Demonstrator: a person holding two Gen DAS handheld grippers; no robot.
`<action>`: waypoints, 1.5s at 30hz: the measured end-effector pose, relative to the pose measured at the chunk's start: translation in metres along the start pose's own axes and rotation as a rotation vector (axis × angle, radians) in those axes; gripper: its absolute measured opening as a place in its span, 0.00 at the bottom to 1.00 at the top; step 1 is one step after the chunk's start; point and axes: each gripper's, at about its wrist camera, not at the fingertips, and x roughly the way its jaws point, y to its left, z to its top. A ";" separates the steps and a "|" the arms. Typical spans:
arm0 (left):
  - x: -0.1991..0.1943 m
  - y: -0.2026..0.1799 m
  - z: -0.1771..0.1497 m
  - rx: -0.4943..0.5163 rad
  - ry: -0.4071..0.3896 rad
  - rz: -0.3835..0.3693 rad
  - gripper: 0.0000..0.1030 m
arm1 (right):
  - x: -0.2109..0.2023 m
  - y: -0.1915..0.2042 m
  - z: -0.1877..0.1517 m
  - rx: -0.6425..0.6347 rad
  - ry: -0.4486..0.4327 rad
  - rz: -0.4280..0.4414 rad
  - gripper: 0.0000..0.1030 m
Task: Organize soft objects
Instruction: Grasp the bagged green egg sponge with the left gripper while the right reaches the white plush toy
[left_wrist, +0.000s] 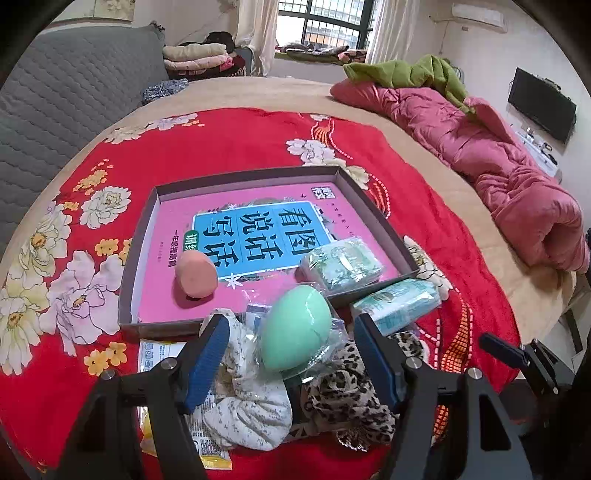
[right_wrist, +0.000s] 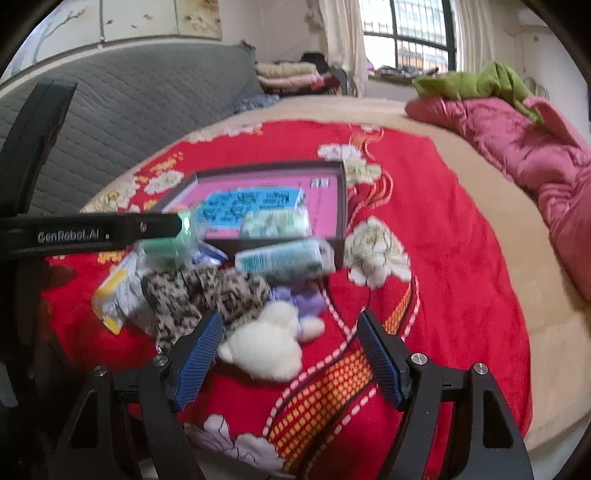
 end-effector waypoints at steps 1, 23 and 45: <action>0.002 -0.001 0.000 0.003 0.003 0.000 0.67 | 0.001 0.000 -0.002 -0.001 0.008 -0.003 0.74; 0.020 -0.002 0.001 0.031 0.026 -0.007 0.67 | 0.046 0.030 -0.019 -0.235 0.130 -0.129 0.74; 0.022 0.004 0.009 0.023 0.045 -0.071 0.44 | 0.020 0.010 -0.012 -0.263 -0.026 -0.103 0.38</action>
